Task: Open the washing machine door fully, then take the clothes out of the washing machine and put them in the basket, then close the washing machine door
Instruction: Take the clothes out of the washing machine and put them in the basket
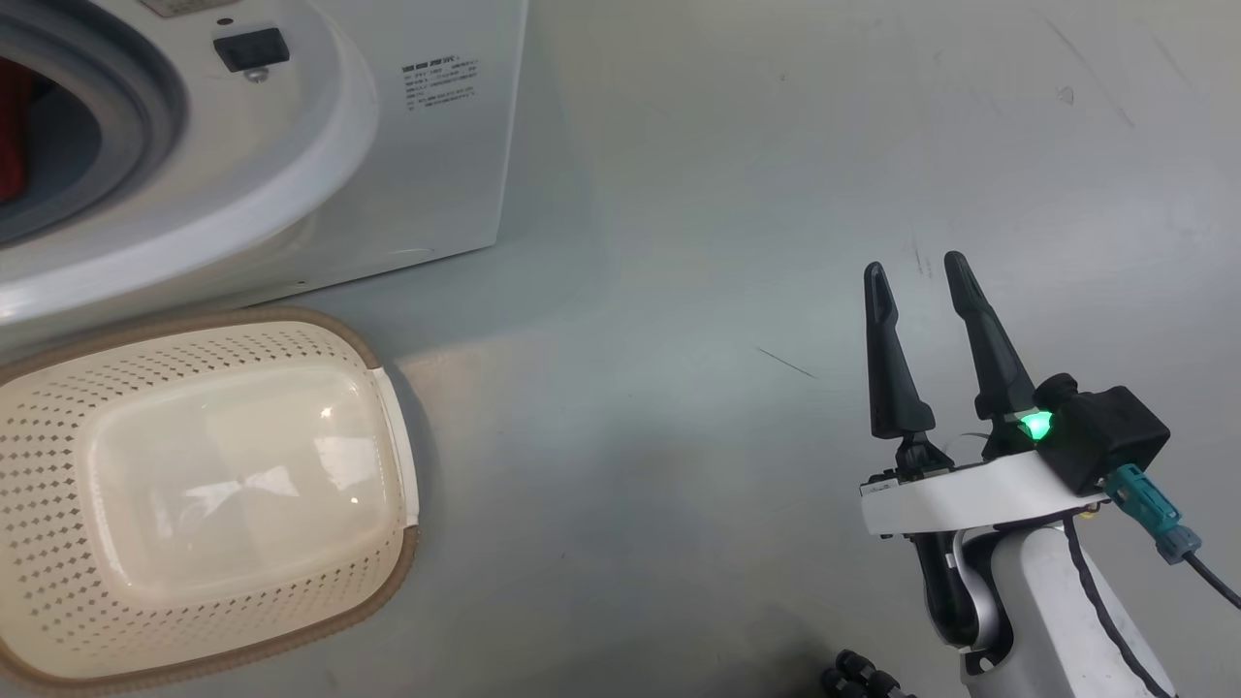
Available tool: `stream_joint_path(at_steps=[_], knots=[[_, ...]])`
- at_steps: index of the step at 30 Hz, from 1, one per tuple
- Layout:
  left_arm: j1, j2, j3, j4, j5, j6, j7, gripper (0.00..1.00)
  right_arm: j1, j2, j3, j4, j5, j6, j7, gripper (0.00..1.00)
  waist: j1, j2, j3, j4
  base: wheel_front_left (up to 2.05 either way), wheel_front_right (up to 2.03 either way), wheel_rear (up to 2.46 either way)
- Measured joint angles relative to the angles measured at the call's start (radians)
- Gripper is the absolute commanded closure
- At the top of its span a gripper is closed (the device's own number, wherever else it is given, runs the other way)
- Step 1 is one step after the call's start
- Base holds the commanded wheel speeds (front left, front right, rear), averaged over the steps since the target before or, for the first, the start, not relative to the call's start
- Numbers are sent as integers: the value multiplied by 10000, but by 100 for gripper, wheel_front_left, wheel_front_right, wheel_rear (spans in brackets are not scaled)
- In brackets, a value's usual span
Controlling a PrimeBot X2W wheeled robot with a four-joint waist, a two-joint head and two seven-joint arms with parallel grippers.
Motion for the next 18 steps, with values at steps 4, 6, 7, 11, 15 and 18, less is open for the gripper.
stream_joint_path(at_steps=[4,6,7,11,15,18], knots=[[0,-77,-4,15,-29,-8,-426,100,-23,-2,-40,25,63,0,0,0,0,0,-158,65,0,0,0],[0,-221,-23,15,-123,-40,-876,100,-24,0,-71,59,63,-2,0,0,0,0,-345,141,0,0,0],[0,-291,-27,15,-142,-88,-1039,100,-24,-2,-92,81,63,-2,0,0,0,0,-412,170,0,0,0],[2,-761,58,17,-571,-209,-1662,100,-21,-2,-215,174,46,-4,0,0,0,0,-699,311,0,0,0],[32,-1120,92,79,-775,-376,-2253,100,-6,-6,-403,261,-86,-4,0,0,0,0,-1014,490,0,0,0],[102,-1220,100,102,-859,-433,-2552,100,23,-6,-462,313,-157,-2,0,0,0,0,-1175,594,0,0,0]])
